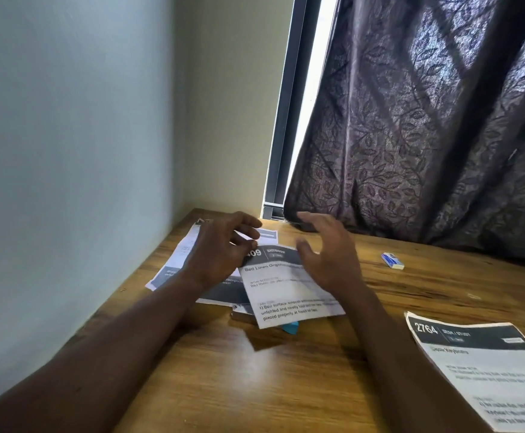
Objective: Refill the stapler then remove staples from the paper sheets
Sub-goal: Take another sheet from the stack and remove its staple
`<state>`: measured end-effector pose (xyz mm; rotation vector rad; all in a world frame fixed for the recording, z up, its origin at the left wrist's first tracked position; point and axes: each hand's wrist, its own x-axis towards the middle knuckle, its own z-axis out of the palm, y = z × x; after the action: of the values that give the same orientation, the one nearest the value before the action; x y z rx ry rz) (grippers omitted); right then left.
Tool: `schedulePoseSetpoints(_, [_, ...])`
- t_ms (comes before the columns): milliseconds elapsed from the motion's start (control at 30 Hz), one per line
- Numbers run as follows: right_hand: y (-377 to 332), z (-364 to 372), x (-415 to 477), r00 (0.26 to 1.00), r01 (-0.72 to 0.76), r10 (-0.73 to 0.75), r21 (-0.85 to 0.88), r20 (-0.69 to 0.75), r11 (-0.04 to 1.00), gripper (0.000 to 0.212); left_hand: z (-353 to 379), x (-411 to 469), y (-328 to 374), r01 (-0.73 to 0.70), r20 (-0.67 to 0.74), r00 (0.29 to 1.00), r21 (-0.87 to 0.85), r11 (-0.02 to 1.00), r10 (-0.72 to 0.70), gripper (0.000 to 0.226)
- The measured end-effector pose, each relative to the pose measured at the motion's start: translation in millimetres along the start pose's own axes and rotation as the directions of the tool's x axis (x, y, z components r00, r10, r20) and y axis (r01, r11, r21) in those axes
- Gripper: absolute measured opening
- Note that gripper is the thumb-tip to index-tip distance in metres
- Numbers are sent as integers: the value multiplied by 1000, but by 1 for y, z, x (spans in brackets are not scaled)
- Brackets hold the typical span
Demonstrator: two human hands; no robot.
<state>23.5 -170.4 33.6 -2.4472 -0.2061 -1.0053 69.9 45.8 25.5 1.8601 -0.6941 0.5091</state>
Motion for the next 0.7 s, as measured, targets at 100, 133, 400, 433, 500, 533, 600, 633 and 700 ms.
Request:
schedulePoseSetpoints(100, [-28,15,-3,993,-4,-26,243,116,970,45,11,-3,8,-63,-24,998,11,998,63,32])
schedulePoseSetpoints(133, [-32,19,-6,987,-26,-21,292,157,956,43,14,-4,9,-60,-43,997,-6,998,60,30])
schedulePoseSetpoints(400, [-25,22,-5,996,27,-38,135,78,991,22,5,0,3,355,94,934,-355,865,-345,24])
schedulePoseSetpoints(433, [-25,20,-5,996,51,-59,113,71,992,24,4,0,2,406,140,913,-395,824,-383,21])
schedulePoseSetpoints(500, [-25,17,-3,993,96,-99,50,67,994,27,3,0,2,440,169,897,-430,788,-408,17])
schedulePoseSetpoints(533, [-24,17,-2,991,119,-119,7,68,993,28,2,0,3,432,157,900,-445,784,-406,17])
schedulePoseSetpoints(600, [-23,15,0,985,160,-155,-71,72,985,30,1,1,6,379,99,921,-461,803,-377,15])
schedulePoseSetpoints(633, [-23,14,1,983,177,-170,-100,75,979,31,1,2,8,342,64,933,-458,821,-353,13])
schedulePoseSetpoints(700, [-23,13,3,979,197,-189,-119,75,973,32,2,2,11,275,10,953,-439,855,-302,10])
